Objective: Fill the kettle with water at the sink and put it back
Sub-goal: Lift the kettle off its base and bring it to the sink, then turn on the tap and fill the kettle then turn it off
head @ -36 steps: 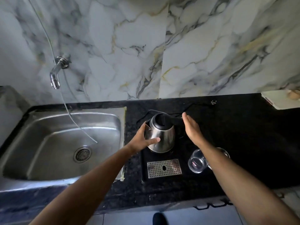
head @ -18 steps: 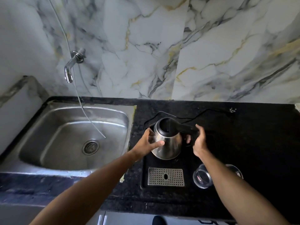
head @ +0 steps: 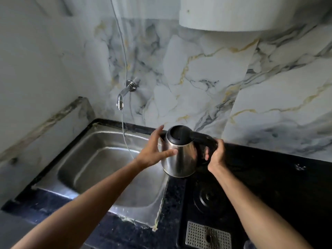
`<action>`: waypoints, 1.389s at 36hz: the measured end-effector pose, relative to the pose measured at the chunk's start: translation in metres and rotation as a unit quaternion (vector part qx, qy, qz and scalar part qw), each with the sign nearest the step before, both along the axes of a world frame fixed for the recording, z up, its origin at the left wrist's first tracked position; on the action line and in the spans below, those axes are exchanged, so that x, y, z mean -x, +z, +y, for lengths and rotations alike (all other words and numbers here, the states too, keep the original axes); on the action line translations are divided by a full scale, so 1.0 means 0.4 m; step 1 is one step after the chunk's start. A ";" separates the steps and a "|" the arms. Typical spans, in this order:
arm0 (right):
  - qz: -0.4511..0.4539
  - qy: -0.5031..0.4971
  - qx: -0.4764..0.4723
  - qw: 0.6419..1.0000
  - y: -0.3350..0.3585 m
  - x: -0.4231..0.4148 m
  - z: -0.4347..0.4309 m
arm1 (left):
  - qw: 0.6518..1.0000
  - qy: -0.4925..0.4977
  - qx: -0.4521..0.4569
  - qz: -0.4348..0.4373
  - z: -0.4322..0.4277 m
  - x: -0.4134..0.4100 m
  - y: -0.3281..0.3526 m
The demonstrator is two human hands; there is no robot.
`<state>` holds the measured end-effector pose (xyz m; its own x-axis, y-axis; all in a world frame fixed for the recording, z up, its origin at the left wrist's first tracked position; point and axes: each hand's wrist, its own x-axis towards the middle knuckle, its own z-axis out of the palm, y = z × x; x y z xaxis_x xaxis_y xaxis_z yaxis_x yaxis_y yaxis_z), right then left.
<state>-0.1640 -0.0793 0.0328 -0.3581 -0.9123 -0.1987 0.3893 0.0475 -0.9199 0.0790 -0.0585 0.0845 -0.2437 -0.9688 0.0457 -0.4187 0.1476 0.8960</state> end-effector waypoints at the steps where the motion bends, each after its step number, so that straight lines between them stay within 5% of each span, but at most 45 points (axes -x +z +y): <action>1: 0.002 0.002 0.003 1.000 0.006 -0.039 -0.022 | 0.995 0.027 0.077 -0.051 -0.014 -0.030 0.018; 4: -0.003 -0.003 0.003 1.000 0.012 -0.152 -0.071 | 0.942 0.071 0.245 -0.220 -0.053 -0.098 0.057; 7: -0.013 -0.002 -0.003 1.000 0.008 -0.256 -0.107 | 0.920 0.093 0.207 -0.320 -0.096 -0.159 0.063; 17: 0.009 -0.004 -0.012 1.000 -0.032 -0.508 -0.215 | 0.957 0.077 0.126 -0.249 -0.228 -0.365 0.025; 24: 0.002 -0.039 -0.042 0.998 -0.078 -0.606 -0.267 | 0.951 -0.003 0.175 -0.254 -0.307 -0.435 0.049; 28: -0.007 -0.021 -0.053 0.998 -0.114 -0.645 -0.307 | 0.919 -0.077 0.278 -0.269 -0.342 -0.433 0.051; 31: 0.012 -0.014 -0.067 0.998 -0.152 -0.666 -0.340 | 0.948 -0.095 0.239 -0.187 -0.383 -0.437 0.052; 34: 0.006 -0.012 -0.100 0.995 -0.185 -0.678 -0.359 | 0.984 0.037 0.163 -0.067 -0.436 -0.468 0.049; 38: 0.016 -0.009 -0.120 0.993 -0.216 -0.697 -0.393 | 0.959 0.192 0.088 -0.190 -0.546 -0.531 0.030; 50: -0.003 0.000 -0.120 0.993 -0.247 -0.699 -0.469 | 0.916 0.185 0.107 -0.340 -0.687 -0.505 0.013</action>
<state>0.1157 -0.2670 -0.0662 -0.3567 -0.8381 -0.4127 0.3939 0.2656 -0.8799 0.2810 -0.3334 0.0897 0.0568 -0.9772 0.2044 -0.9259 0.0251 0.3770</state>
